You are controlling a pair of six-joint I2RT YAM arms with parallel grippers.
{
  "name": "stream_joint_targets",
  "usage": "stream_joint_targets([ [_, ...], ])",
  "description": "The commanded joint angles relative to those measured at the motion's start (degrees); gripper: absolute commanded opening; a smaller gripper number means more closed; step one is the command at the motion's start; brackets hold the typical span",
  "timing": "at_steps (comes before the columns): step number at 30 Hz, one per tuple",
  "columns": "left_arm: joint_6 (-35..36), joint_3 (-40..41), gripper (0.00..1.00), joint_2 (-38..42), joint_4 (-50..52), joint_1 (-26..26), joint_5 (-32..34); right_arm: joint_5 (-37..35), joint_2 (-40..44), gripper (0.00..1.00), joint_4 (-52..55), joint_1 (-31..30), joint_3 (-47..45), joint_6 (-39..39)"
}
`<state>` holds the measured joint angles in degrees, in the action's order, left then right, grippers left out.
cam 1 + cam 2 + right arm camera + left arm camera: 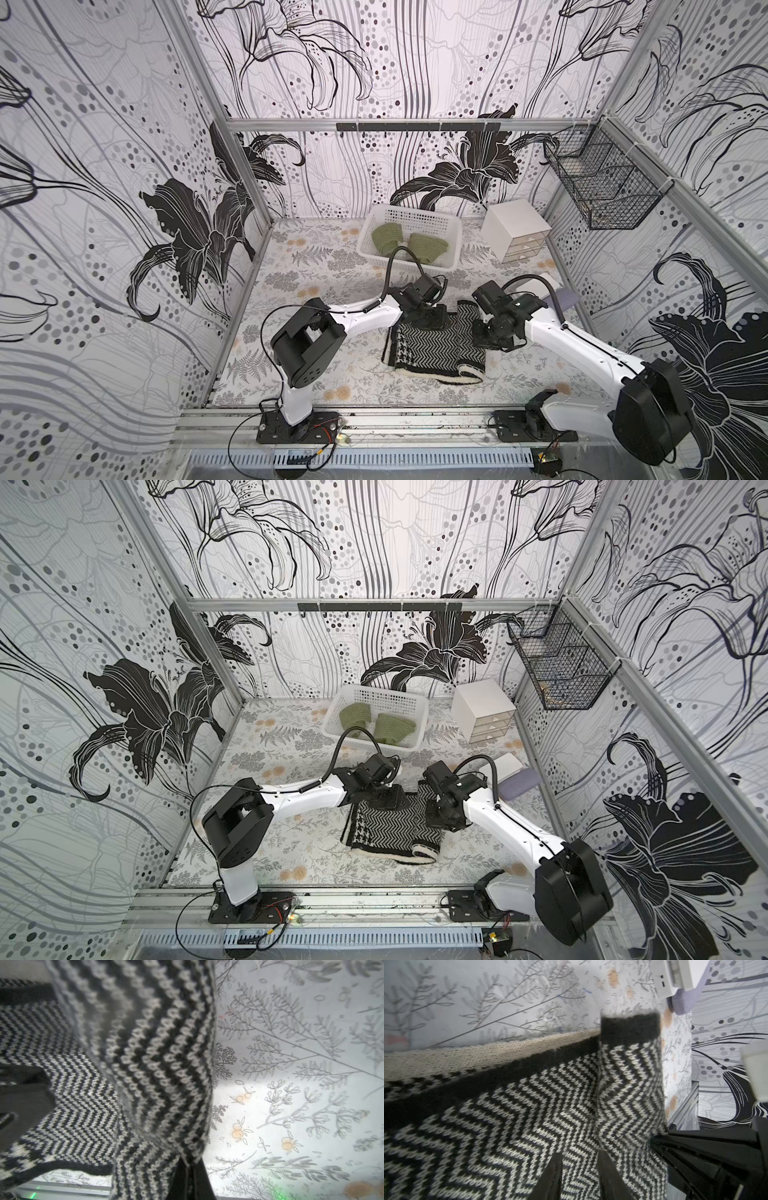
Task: Roll up the scarf and place it into the basket
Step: Roll the scarf at the center of the board.
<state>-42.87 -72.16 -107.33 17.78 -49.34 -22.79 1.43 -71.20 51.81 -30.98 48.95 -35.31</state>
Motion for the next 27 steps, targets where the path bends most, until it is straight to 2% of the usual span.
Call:
stream_joint_targets([
  [1, 1.5, -2.0, 0.32, -2.4, 0.7, -1.2, -1.3, -2.3, 0.9, 0.0, 6.1, 0.0, 2.2, 0.5],
  [13, 1.9, -3.5, 0.31, -6.7, -0.9, -1.8, -3.0, 3.0, -3.7, 0.0, -2.7, -2.8, 5.3, -1.7],
  [21, 1.9, -5.5, 0.31, -9.8, -0.7, -1.8, -4.3, 10.0, -6.4, 0.0, -14.1, -4.0, 2.3, -3.2],
  [27, 1.4, -11.8, 0.29, -16.6, 7.7, -1.7, -3.7, 2.4, -4.7, 0.32, -6.2, -3.3, 3.0, -3.7],
])
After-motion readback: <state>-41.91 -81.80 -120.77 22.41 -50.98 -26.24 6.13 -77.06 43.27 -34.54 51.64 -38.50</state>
